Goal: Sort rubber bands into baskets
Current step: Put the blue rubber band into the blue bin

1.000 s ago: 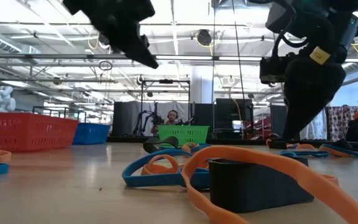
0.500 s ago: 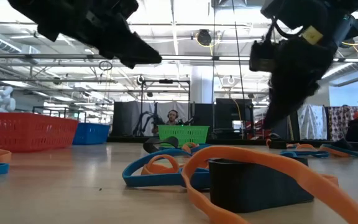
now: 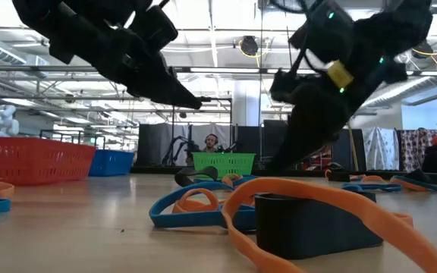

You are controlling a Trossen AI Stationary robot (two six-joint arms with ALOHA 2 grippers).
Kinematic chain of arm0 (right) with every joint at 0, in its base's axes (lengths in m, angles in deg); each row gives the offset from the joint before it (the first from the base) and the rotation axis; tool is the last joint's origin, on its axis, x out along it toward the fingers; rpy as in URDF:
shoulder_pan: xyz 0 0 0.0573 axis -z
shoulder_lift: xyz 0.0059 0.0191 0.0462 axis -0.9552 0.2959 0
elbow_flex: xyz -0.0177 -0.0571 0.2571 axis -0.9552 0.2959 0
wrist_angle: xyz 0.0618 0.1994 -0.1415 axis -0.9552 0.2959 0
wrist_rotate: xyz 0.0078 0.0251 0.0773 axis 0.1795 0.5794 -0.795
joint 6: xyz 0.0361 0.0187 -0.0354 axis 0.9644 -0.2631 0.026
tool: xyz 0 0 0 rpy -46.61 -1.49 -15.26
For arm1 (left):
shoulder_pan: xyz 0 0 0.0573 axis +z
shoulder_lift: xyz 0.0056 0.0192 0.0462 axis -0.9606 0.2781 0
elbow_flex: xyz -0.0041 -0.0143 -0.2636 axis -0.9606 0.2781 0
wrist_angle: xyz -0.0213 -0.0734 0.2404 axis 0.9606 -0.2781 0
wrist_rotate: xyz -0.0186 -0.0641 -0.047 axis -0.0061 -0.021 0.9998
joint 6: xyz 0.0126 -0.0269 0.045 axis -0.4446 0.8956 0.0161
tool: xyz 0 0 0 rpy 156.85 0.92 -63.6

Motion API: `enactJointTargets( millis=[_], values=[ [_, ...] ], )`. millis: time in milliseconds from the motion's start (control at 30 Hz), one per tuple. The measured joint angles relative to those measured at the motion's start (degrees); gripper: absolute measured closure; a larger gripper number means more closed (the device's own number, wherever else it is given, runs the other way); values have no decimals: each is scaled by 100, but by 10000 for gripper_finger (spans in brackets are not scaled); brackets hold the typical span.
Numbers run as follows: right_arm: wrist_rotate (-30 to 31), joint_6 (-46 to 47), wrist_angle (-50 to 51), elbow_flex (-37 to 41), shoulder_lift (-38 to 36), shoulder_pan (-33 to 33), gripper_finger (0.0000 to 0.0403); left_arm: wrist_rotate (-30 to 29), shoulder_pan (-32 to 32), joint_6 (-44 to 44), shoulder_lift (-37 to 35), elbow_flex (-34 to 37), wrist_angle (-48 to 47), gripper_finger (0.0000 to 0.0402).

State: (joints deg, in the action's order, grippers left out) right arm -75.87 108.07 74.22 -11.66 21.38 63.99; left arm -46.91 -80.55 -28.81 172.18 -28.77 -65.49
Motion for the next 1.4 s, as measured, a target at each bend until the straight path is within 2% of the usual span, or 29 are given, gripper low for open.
enactJointTargets(
  millis=[133, 300, 367, 500, 667, 767, 933, 1133, 1400],
  values=[
    [-312, -129, -487, 0, 387, 52, 312, -43, 63, 1, 84, 0, 35, 297],
    [-367, -104, -651, -9, 606, 96, 316, -45, 74, 0, 144, -2, 37, 297],
    [-357, -116, -643, -11, 634, 97, 332, -57, 80, 1, 150, -2, 28, 297],
    [-184, -427, -554, -9, 502, 73, 392, -62, 79, 18, 151, -2, 42, 297],
    [220, -788, -499, 17, 89, 48, 400, -62, 81, 303, 333, -6, 269, 297],
    [495, -1016, -739, 7, -118, 48, 401, -62, 81, 395, 567, -7, 859, 297],
    [492, -1425, -1496, 4, -258, 17, 402, -60, 94, 450, 972, -45, 1747, 297],
    [491, -1627, -1664, 6, -251, -11, 402, -470, 132, 718, 1106, -205, 1817, 297],
    [493, -1632, -1704, 6, -251, -19, 403, -491, 153, 1314, 1106, -216, 1799, 297]
  ],
)
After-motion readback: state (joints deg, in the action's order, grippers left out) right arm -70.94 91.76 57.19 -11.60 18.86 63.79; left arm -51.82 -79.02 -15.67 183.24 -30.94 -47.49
